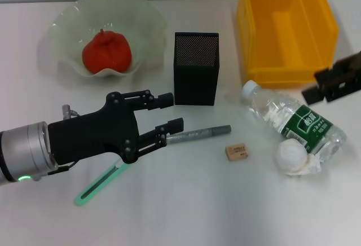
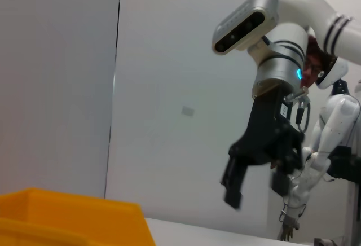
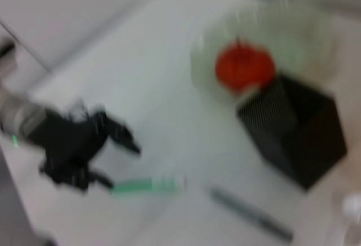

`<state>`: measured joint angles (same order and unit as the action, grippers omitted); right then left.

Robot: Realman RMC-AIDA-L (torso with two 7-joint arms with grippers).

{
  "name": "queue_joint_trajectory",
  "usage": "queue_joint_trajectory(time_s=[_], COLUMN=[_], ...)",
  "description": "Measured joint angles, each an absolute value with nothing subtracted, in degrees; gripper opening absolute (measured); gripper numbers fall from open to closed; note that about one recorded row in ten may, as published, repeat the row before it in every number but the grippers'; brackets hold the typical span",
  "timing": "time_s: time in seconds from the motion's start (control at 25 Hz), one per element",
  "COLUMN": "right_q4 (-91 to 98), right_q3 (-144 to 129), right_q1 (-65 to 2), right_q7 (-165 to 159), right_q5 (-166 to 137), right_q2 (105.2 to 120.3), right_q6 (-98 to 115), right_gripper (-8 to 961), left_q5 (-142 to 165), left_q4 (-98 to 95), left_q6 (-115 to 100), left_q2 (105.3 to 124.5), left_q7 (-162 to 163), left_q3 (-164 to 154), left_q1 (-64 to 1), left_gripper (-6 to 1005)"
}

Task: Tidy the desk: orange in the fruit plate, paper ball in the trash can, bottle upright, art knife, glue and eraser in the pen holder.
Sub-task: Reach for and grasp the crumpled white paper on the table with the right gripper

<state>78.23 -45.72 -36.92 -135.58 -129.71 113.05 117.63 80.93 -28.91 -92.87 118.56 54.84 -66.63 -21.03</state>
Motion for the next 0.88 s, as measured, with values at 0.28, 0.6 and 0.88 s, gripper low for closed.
queue_joint_trajectory(time_s=[0.28,0.6,0.88], right_q4=[74.3,69.8,60.9], right_q3=[-58.2,-68.2,-71.4], right_q1=[-44.3,-49.0,-51.3], right_q7=[-137.5,-136.9,-138.7], right_q5=[-140.3,-153.6,-154.3], right_q2=[113.61,118.57,119.23], right_q6=[119.8,115.7,108.9], right_gripper=[796,797,797], left_q5=[81.0,80.9,80.9], left_q4=[-28.9,-28.3,-27.6], left_q6=[-92.1,-92.1,-92.1], left_q2=[118.56,118.56,118.57], left_q7=[54.8,54.0,52.6], left_q3=[-66.8,-66.8,-66.8], left_q1=[-21.0,-20.7,-20.7], left_gripper=[462,463,463])
